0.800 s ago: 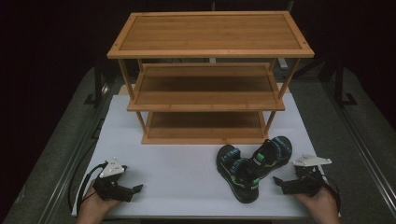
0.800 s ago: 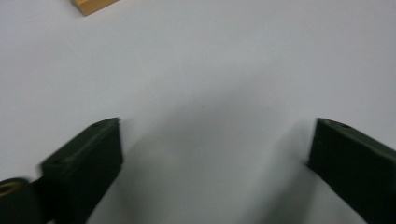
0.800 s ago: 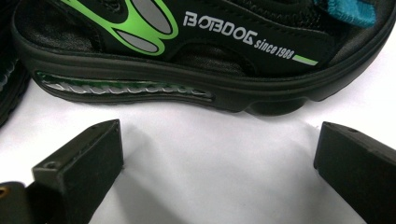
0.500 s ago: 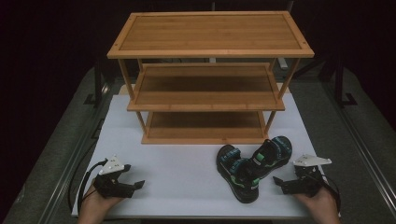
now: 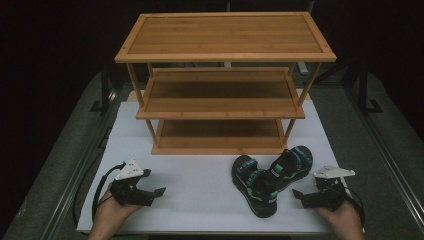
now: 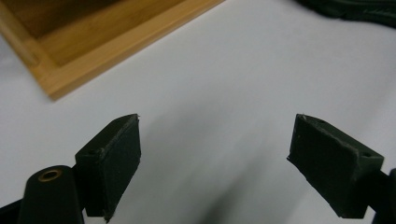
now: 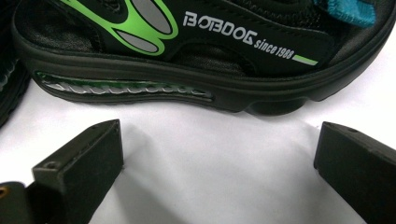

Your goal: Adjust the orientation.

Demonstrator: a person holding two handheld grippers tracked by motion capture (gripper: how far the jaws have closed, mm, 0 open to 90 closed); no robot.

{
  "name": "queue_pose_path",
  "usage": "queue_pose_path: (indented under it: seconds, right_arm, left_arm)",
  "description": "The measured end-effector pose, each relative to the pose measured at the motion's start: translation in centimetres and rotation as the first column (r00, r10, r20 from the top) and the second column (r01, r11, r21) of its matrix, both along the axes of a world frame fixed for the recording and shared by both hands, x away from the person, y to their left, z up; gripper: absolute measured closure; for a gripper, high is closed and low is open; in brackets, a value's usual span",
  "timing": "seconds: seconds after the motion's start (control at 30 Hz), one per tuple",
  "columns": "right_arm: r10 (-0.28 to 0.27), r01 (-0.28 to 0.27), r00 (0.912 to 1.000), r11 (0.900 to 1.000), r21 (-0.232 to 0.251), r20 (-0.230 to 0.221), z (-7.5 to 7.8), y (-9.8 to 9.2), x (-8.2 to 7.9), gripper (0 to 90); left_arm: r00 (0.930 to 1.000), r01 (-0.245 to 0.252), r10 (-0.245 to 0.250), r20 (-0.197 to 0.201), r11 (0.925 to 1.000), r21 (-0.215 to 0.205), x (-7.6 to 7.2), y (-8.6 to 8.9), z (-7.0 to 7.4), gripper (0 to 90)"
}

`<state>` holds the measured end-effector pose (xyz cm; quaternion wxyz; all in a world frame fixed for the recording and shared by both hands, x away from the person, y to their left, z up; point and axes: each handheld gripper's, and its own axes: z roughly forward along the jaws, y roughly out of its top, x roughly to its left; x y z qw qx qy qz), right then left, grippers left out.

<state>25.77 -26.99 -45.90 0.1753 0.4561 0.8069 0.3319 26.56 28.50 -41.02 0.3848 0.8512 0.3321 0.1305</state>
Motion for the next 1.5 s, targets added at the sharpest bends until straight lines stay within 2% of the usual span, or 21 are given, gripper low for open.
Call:
queue_pose_path:
  seconds: [0.2, 0.4, 0.83, 1.03, 1.1, 1.37, 1.5]
  right_arm:
    - [0.002, -0.002, 1.0000, 1.000, 0.000, 0.002, 0.0, 0.0, 0.0, 0.8]
    - [0.002, -0.002, 1.0000, 1.000, 0.000, 0.001, 0.0, 0.0, 0.0, 0.8]
    - [0.002, -0.002, 1.0000, 1.000, 0.000, 0.001, 0.0, 0.0, 0.0, 0.8]
    - [0.001, -0.001, 1.0000, 1.000, 0.001, 0.000, 0.0, 0.0, 0.0, 0.8]
    - [0.001, -0.001, 1.0000, 1.000, 0.001, 0.000, 0.0, 0.0, 0.0, 0.8]
    - [0.002, -0.002, 1.0000, 1.000, 0.000, 0.001, 0.0, 0.0, 0.0, 0.8]
    - [0.002, -0.002, 1.0000, 1.000, 0.000, 0.001, 0.0, 0.0, 0.0, 0.8]
  left_arm:
    - [0.9993, 0.036, -0.036, 0.010, 0.9993, -0.008, 0.3, -1.3, 0.6, 16.0]
    - [0.9973, 0.074, -0.074, -0.005, 0.9973, -0.008, 0.8, -3.0, 1.2, 16.0]
    - [0.9936, 0.113, -0.113, 0.004, 0.9934, -0.021, 1.7, -5.4, 2.3, 16.4]
    - [0.9901, 0.140, -0.140, 0.002, 0.9899, -0.021, 2.1, -6.8, 2.7, 16.6]
    - [0.9885, 0.151, -0.151, 0.002, 0.9883, -0.020, 2.2, -7.3, 2.9, 21.7]
    - [0.9826, 0.186, -0.185, 0.006, 0.9825, -0.016, 2.8, -9.3, 3.5, 23.0]
    - [0.9767, 0.215, -0.215, 0.004, 0.9766, -0.010, 3.1, -10.7, 3.8, 24.0]
